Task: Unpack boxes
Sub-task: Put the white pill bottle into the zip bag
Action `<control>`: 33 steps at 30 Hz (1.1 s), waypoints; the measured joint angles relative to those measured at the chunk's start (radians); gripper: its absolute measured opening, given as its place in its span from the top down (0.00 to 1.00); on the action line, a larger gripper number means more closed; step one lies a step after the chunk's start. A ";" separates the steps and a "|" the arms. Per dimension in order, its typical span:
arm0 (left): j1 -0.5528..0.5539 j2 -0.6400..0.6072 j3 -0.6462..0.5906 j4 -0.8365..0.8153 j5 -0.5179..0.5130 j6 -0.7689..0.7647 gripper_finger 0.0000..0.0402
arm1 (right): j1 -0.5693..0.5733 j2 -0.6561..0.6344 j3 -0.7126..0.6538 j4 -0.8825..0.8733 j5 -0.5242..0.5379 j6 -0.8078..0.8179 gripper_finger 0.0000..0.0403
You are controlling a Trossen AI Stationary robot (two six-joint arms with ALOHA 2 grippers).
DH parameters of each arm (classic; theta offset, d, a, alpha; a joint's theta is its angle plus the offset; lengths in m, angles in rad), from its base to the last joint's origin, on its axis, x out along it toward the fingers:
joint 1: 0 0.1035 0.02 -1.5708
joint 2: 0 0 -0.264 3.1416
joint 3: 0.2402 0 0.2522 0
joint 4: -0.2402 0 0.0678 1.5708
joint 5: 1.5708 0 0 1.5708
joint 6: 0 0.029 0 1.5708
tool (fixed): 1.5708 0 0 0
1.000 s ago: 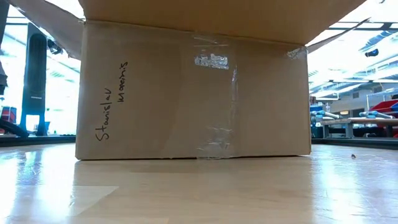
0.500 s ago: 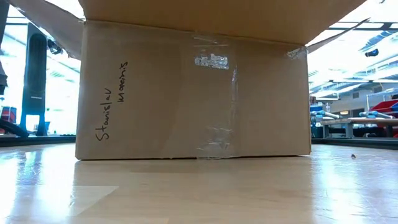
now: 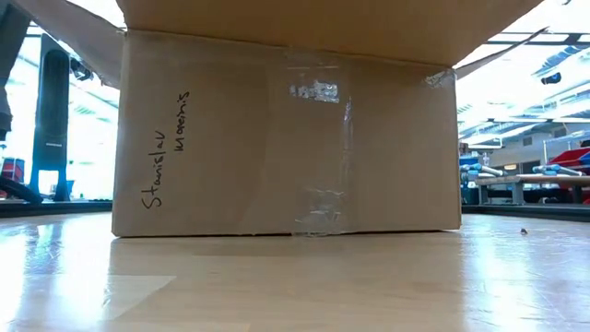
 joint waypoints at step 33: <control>-0.039 0.224 -0.472 0.524 0.120 -0.038 0.64 | -0.049 -0.033 -0.001 -0.466 0.114 -0.352 0.83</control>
